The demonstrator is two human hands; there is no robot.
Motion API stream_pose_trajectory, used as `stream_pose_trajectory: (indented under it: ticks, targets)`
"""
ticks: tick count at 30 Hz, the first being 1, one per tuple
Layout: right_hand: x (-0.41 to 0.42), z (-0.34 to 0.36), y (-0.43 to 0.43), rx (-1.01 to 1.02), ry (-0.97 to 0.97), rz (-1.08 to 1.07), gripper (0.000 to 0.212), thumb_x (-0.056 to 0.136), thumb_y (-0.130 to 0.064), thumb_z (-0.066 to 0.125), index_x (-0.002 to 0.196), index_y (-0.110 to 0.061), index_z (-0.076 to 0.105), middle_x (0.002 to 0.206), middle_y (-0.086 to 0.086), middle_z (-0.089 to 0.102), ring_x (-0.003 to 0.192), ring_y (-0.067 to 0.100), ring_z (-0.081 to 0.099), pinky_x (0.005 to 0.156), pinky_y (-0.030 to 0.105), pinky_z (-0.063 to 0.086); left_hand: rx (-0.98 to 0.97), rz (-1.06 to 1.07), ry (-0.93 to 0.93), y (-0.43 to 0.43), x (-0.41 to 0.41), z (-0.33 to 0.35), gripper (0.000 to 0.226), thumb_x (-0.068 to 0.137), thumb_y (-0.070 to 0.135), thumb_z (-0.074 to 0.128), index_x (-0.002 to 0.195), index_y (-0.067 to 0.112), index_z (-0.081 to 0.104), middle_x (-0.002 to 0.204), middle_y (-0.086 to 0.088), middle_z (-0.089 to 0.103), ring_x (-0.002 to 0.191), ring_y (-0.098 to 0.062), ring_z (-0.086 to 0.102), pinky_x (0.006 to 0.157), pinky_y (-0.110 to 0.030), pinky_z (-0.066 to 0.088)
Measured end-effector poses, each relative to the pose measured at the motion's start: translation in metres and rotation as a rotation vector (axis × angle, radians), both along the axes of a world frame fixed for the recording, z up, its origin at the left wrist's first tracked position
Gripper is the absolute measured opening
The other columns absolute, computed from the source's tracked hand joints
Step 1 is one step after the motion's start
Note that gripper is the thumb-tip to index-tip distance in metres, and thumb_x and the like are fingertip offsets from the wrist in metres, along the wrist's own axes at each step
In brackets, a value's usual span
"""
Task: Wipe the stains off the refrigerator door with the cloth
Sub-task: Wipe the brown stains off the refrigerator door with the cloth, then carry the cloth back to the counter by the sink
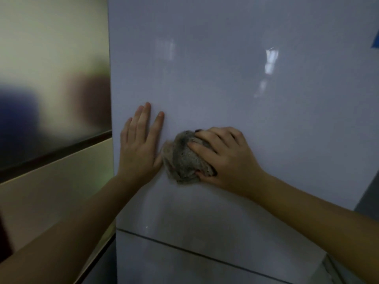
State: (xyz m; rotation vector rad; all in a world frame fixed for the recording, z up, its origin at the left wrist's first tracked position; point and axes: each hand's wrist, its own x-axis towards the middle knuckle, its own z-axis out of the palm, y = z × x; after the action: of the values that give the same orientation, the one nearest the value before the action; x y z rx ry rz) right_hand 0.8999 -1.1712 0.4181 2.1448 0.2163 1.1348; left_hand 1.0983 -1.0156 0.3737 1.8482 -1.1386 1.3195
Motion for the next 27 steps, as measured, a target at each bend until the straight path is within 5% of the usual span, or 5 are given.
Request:
stream_pose_trajectory:
  ticks: [8,12,18,22,27]
  targets:
    - [-0.007,0.002,0.004,-0.005,-0.009,0.072,0.031,0.094,-0.034,0.068,0.118,-0.015,0.072,0.113,0.008,0.07,0.097,0.03,0.064,0.084,0.039,0.046,0.065,-0.021,0.063,0.01,-0.009,0.004,0.068,0.1,0.044,0.043,0.158,0.013,0.025,0.166,-0.019,0.017,0.154,-0.035,0.018,0.122,-0.052,0.023]
    - [-0.026,-0.014,0.009,0.184,-0.024,0.021,0.033,0.086,-0.029,0.073,0.115,-0.013,0.072,0.108,0.008,0.069,0.09,0.031,0.063,0.074,0.038,0.046,0.183,-0.025,0.161,0.025,-0.022,0.009,0.068,0.098,0.044,0.04,0.157,0.014,0.024,0.166,-0.018,0.016,0.153,-0.036,0.019,0.119,-0.051,0.028]
    - [-0.092,-0.1,0.066,1.264,-0.086,-0.052,0.04,0.079,-0.028,0.081,0.117,-0.025,0.07,0.105,-0.005,0.064,0.092,0.015,0.06,0.077,0.03,0.05,0.38,-0.05,0.379,0.071,-0.07,-0.039,0.06,0.098,0.047,0.034,0.146,0.012,0.044,0.155,-0.017,0.041,0.138,-0.037,0.045,0.11,-0.051,0.041]
    - [-0.155,-0.184,0.125,1.78,-0.088,-0.151,0.03,0.08,-0.032,0.082,0.108,-0.032,0.071,0.098,-0.015,0.071,0.085,0.005,0.066,0.073,0.017,0.052,0.503,-0.142,0.629,0.118,-0.129,-0.109,0.04,0.102,0.042,0.04,0.118,0.017,0.066,0.121,-0.007,0.068,0.105,-0.033,0.066,0.085,-0.041,0.052]
    - [-0.247,-0.299,0.213,2.31,-0.164,-0.25,0.014,0.086,-0.018,0.081,0.095,-0.026,0.074,0.088,-0.004,0.076,0.082,0.009,0.073,0.065,0.014,0.055,0.857,-0.19,1.085,0.188,-0.187,-0.229,0.036,0.102,0.038,0.044,0.096,0.011,0.067,0.077,-0.007,0.068,0.07,-0.027,0.064,0.065,-0.042,0.051]
